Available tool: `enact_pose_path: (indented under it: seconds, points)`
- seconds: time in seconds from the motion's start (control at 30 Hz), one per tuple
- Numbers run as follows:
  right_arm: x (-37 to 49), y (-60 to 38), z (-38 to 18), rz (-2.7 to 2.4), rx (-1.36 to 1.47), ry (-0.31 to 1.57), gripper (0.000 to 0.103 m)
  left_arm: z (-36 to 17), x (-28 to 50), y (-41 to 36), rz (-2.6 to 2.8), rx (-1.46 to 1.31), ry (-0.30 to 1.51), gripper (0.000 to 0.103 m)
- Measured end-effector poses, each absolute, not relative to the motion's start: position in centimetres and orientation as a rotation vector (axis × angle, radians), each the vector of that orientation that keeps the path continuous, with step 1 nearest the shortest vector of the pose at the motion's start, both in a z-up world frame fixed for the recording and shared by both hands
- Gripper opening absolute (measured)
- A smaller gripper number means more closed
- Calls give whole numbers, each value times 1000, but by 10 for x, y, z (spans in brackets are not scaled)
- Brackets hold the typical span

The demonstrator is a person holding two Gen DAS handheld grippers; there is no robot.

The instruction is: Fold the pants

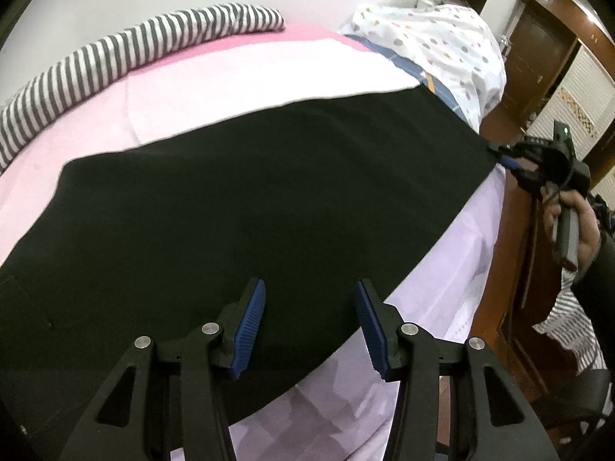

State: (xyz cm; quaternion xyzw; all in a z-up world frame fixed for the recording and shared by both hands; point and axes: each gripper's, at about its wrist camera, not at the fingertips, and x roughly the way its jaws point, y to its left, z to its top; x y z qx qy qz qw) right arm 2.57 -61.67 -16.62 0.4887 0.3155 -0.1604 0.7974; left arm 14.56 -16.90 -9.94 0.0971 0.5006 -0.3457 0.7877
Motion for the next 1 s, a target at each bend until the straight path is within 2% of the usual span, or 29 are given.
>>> enact_pose_path:
  seconds: [0.23, 0.43, 0.7, 0.87, 1.0]
  points:
    - [29, -622, -166, -293, 1109, 662, 8, -110, 143, -172, -736, 218, 1067, 51]
    - [43, -591, -117, -148, 1064, 620, 8, -108, 150, -165, -744, 151, 1098, 52]
    - [112, -470, -67, 130, 873, 723, 8, -72, 160, -95, -652, -42, 1031, 52]
    - [145, -383, -72, 307, 802, 822, 8, -62, 161, -35, -554, -141, 993, 52]
    - [155, -309, -98, 446, 716, 971, 8, -70, 161, -3, -494, -196, 1005, 52]
